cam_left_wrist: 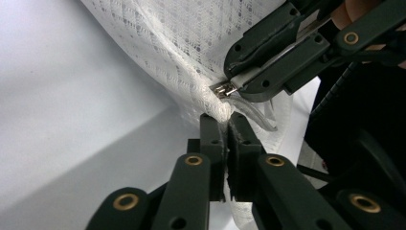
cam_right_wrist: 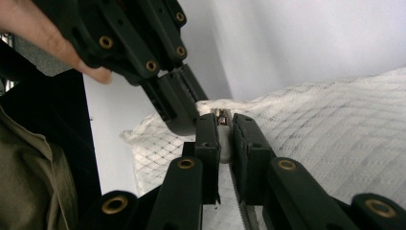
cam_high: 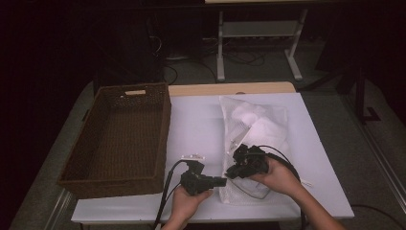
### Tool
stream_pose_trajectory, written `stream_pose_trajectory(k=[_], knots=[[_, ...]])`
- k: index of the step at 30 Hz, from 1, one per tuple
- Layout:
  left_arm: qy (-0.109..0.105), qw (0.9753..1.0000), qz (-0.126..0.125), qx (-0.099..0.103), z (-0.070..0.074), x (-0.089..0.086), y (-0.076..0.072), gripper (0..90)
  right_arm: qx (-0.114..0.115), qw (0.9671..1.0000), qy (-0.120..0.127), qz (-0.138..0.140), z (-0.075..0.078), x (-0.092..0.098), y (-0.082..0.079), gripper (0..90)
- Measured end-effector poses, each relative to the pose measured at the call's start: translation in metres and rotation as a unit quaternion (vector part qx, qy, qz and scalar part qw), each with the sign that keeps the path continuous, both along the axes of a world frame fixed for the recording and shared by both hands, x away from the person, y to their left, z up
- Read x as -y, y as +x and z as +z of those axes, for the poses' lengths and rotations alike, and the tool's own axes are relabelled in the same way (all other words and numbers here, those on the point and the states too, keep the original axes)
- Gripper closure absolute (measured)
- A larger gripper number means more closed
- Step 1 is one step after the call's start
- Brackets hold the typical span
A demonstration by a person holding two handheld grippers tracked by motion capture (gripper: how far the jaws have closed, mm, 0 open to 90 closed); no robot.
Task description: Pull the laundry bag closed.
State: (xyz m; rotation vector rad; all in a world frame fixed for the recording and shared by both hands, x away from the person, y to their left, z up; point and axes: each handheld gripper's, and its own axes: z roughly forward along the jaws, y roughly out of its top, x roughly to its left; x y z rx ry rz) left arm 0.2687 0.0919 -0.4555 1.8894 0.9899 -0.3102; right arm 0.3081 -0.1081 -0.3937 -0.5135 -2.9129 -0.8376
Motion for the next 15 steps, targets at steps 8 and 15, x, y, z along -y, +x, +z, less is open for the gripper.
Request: stream_pose_trajectory(k=[8, 15], knots=[[-0.004, 0.9999, 0.008, 0.009, 0.0005, -0.0001, -0.0034, 87.4, -0.002, 0.9999, 0.015, -0.008, -0.0003, 0.0005, 0.0013, 79.8], [-0.001, 0.9998, 0.004, 0.017, 0.0004, 0.0004, -0.0047, 87.4, -0.006, 0.9995, 0.029, -0.009, 0.0009, 0.0002, 0.0031, 79.7]])
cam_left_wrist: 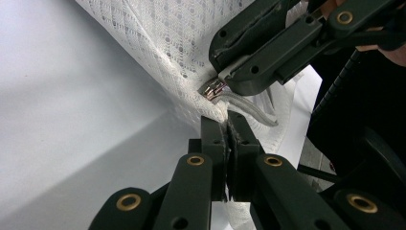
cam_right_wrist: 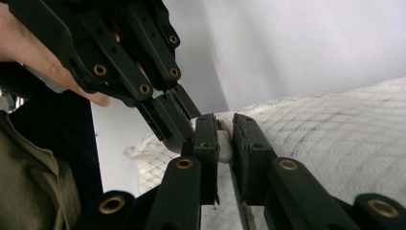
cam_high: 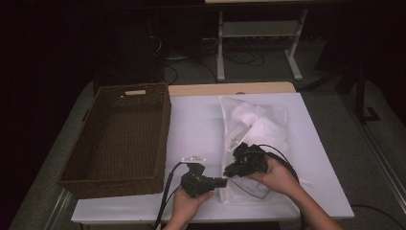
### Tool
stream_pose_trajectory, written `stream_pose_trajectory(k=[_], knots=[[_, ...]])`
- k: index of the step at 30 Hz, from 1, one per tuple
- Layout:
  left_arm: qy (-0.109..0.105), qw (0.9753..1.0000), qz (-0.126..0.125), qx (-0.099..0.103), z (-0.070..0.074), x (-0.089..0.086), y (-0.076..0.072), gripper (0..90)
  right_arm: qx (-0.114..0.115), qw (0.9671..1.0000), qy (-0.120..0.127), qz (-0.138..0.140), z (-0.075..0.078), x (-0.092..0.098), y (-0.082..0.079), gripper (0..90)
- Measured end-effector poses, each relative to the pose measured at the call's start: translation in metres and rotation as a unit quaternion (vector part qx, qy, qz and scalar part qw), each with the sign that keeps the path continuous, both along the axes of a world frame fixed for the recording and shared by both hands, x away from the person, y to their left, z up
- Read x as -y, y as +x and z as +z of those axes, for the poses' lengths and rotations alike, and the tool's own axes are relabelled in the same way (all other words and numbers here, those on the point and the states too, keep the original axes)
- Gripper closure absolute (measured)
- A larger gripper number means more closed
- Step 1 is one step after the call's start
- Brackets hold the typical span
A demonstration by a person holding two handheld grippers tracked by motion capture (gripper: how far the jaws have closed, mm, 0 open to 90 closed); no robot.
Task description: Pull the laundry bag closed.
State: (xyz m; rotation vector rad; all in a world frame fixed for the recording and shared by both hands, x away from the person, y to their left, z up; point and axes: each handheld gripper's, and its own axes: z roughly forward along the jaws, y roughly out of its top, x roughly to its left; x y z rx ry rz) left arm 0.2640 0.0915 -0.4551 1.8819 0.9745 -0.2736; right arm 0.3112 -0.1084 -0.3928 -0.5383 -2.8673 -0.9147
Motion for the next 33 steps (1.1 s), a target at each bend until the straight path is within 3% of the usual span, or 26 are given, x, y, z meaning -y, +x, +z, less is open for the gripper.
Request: stream_pose_trajectory(k=[14, 33], knots=[[0.003, 1.0000, -0.006, -0.003, -0.002, 0.000, -0.001, 87.2, -0.010, 0.9998, -0.014, 0.003, -0.003, -0.003, 0.000, 80.6], [-0.016, 0.9997, 0.018, -0.004, 0.000, -0.012, -0.001, 88.9, 0.015, 0.9997, -0.017, 0.007, 0.000, 0.003, -0.012, 81.3]])
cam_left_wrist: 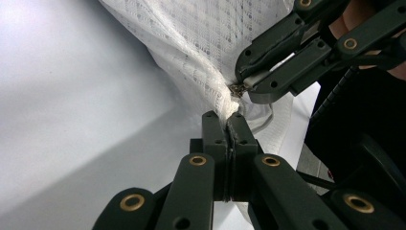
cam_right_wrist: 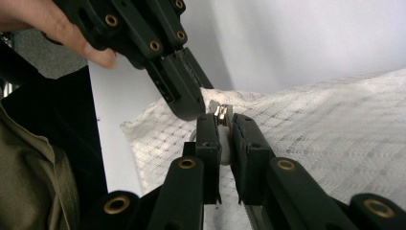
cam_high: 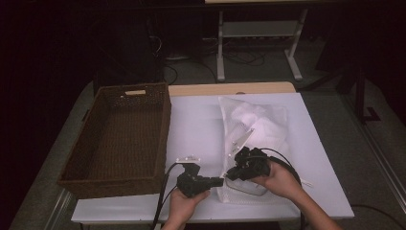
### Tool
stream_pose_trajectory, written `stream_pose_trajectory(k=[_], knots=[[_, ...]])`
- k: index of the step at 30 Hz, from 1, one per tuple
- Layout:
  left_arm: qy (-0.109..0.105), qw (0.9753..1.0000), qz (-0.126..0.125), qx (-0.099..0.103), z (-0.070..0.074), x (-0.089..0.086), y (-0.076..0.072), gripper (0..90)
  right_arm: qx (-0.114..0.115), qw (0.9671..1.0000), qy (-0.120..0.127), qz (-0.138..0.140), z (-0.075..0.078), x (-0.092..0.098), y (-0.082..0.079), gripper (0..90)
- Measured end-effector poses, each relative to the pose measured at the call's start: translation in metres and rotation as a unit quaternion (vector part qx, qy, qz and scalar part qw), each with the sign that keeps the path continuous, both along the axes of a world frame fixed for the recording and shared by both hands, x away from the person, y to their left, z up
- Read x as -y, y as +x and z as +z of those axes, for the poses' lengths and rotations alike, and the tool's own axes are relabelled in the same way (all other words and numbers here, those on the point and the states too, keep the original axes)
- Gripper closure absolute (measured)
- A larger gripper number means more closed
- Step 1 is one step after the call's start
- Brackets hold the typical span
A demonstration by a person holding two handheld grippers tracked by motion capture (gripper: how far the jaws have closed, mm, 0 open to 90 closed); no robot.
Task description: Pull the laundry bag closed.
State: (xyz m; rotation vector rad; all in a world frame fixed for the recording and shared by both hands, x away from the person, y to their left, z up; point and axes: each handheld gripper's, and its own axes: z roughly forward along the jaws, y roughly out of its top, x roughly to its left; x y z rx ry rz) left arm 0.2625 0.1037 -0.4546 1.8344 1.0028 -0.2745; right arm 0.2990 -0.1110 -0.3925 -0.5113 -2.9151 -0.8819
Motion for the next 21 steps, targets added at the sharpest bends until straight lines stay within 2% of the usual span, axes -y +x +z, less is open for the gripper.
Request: stream_pose_trajectory(k=[3, 4, 6, 7, 9, 12, 15, 19, 21], knots=[[0.000, 1.0000, -0.008, -0.003, -0.001, 0.000, 0.000, 88.7, 0.002, 1.0000, 0.000, 0.002, -0.001, 0.000, -0.001, 81.3], [-0.004, 0.9998, -0.017, -0.012, -0.001, 0.001, 0.001, 87.8, 0.002, 1.0000, -0.001, 0.005, -0.001, 0.000, -0.002, 81.3], [-0.008, 0.9993, -0.026, -0.027, -0.001, 0.001, 0.004, 80.9, 0.006, 0.9999, -0.006, 0.007, -0.001, 0.000, -0.002, 81.3], [-0.002, 0.9989, -0.034, -0.031, 0.000, 0.002, 0.005, 75.6, 0.007, 0.9999, -0.006, 0.010, -0.001, 0.001, -0.002, 81.3], [0.013, 0.9987, -0.045, -0.021, 0.003, 0.005, 0.006, 71.2, 0.007, 0.9999, -0.008, 0.012, -0.001, 0.002, -0.003, 81.3], [0.022, 0.9982, -0.052, -0.021, 0.007, 0.008, 0.009, 67.4, 0.016, 0.9995, -0.015, 0.021, -0.001, 0.001, -0.004, 81.2], [0.025, 0.9976, -0.059, -0.027, 0.007, 0.009, 0.014, 69.0, 0.020, 0.9993, -0.018, 0.025, -0.001, 0.000, -0.005, 81.3], [0.022, 0.9975, -0.064, -0.022, 0.006, 0.008, 0.016, 84.9, 0.026, 0.9989, -0.027, 0.029, -0.002, 0.000, -0.006, 81.3], [0.018, 0.9980, -0.058, -0.018, 0.007, 0.007, 0.015, 87.1, 0.027, 0.9989, -0.028, 0.026, -0.002, 0.000, -0.006, 81.3]])
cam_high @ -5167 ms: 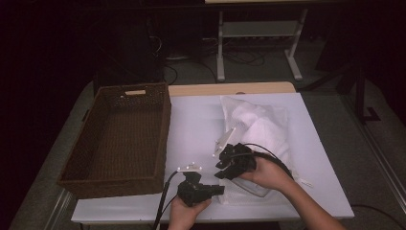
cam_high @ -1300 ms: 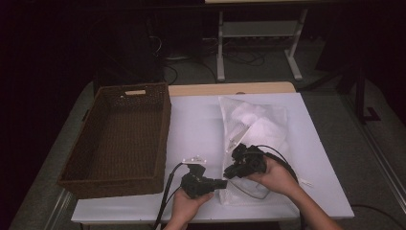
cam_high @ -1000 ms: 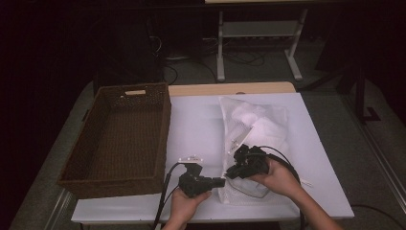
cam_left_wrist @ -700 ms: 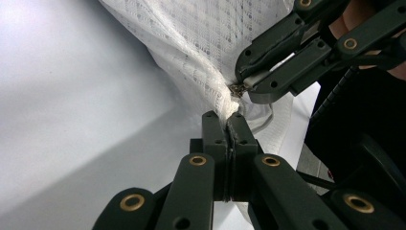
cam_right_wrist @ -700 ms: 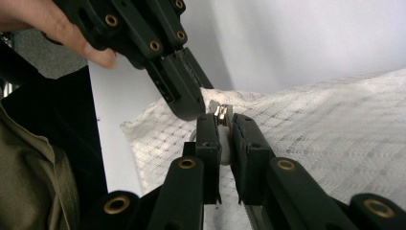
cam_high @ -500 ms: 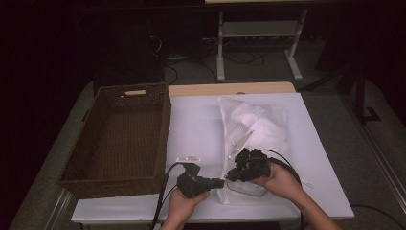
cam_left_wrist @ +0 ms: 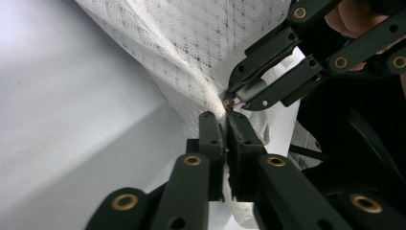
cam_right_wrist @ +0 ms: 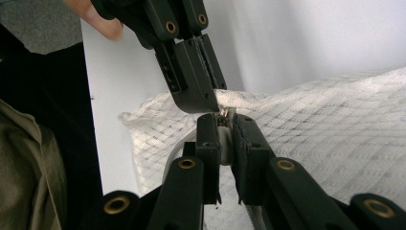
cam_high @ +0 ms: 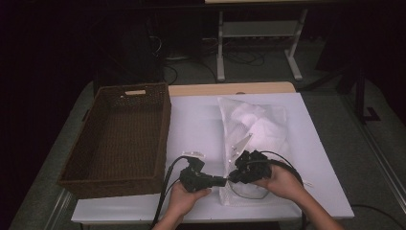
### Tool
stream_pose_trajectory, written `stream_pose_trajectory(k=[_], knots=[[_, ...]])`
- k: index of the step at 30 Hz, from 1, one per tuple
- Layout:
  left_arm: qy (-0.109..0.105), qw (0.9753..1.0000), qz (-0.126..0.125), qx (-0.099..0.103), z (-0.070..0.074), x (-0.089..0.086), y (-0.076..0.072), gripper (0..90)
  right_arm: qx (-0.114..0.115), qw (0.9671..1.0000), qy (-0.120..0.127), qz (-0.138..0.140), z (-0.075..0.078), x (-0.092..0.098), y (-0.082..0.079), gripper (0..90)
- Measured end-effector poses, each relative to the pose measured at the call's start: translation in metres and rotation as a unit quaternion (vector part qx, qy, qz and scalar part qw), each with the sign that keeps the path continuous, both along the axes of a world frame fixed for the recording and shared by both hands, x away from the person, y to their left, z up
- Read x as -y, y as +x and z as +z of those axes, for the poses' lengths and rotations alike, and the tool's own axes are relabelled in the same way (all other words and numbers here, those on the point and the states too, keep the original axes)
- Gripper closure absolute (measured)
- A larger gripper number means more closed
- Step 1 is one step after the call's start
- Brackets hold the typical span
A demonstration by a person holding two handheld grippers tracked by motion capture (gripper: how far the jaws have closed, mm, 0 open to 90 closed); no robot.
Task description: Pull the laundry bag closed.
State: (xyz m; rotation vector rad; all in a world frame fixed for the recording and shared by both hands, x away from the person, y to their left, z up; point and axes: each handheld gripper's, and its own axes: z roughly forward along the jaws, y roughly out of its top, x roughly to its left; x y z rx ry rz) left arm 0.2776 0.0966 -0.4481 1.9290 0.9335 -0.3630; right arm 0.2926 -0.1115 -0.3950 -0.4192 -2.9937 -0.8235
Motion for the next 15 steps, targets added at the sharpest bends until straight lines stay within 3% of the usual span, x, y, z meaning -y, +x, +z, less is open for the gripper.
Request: stream_pose_trajectory(k=[8, 15], knots=[[-0.025, 0.9989, 0.037, 0.016, 0.006, -0.008, -0.004, 88.0, 0.010, 0.9999, 0.011, -0.004, 0.003, 0.003, -0.002, 81.5], [-0.023, 0.9977, 0.057, 0.028, 0.009, -0.012, -0.005, 87.9, 0.014, 0.9997, 0.017, -0.011, 0.006, 0.012, -0.004, 81.5]])
